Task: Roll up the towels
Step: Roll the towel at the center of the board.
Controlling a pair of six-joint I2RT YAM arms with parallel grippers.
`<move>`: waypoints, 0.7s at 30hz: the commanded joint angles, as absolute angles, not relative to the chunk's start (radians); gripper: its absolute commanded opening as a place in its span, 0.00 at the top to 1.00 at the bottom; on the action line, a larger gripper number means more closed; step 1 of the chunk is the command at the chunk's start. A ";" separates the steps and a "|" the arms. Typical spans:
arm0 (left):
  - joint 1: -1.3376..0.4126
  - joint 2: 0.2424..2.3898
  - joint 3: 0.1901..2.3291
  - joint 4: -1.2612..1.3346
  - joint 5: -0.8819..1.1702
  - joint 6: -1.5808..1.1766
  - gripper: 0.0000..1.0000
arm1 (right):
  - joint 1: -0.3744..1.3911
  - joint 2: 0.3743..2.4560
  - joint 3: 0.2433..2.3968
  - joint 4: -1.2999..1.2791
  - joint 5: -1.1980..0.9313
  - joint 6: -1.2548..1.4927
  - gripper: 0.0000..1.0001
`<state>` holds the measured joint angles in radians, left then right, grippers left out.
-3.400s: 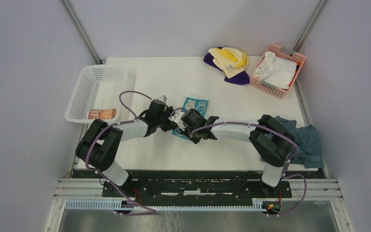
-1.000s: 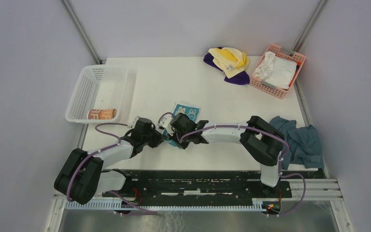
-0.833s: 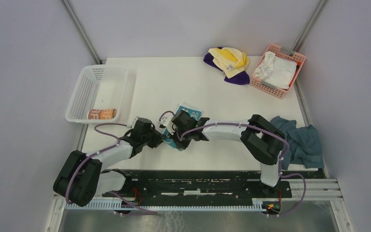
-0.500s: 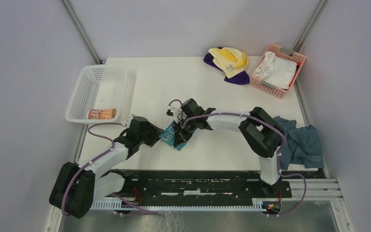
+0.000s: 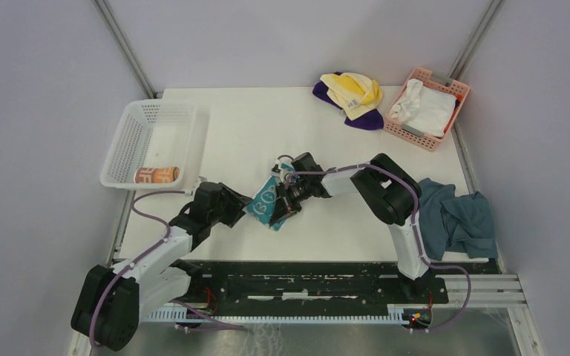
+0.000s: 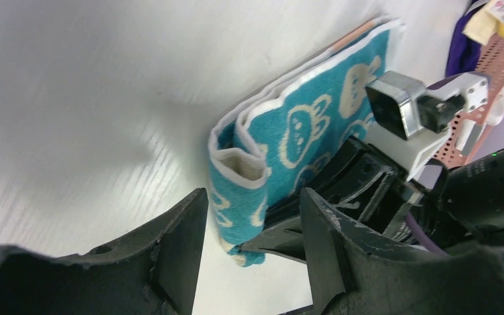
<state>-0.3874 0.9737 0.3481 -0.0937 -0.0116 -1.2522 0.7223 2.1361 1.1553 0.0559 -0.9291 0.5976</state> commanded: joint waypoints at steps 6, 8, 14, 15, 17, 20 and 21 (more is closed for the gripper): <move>-0.374 1.037 0.301 0.023 0.046 -1.241 0.46 | 0.666 2.203 1.131 0.103 -0.927 0.687 1.00; -0.373 1.032 0.296 0.025 0.044 -1.245 0.46 | 0.665 2.205 1.139 0.092 -0.926 0.683 1.00; -0.373 0.940 0.257 0.061 0.015 -1.274 0.46 | 0.666 2.212 1.162 0.048 -0.919 0.662 1.00; -0.373 0.927 0.254 0.061 0.009 -1.271 0.46 | 0.665 2.213 1.162 0.047 -0.919 0.661 1.00; -0.372 0.920 0.250 0.061 0.010 -1.261 0.47 | 0.664 2.215 1.163 0.045 -0.919 0.661 0.99; -0.373 0.962 0.248 0.079 0.044 -1.253 0.53 | 0.665 2.219 1.166 0.043 -0.917 0.663 0.99; -0.373 0.980 0.246 0.095 0.063 -1.255 0.55 | 0.665 2.219 1.166 0.043 -0.917 0.662 0.99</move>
<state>-0.3771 0.9382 0.2535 0.0189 0.0288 -1.2533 0.6693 2.1773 1.1557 0.0757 -0.9874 0.6949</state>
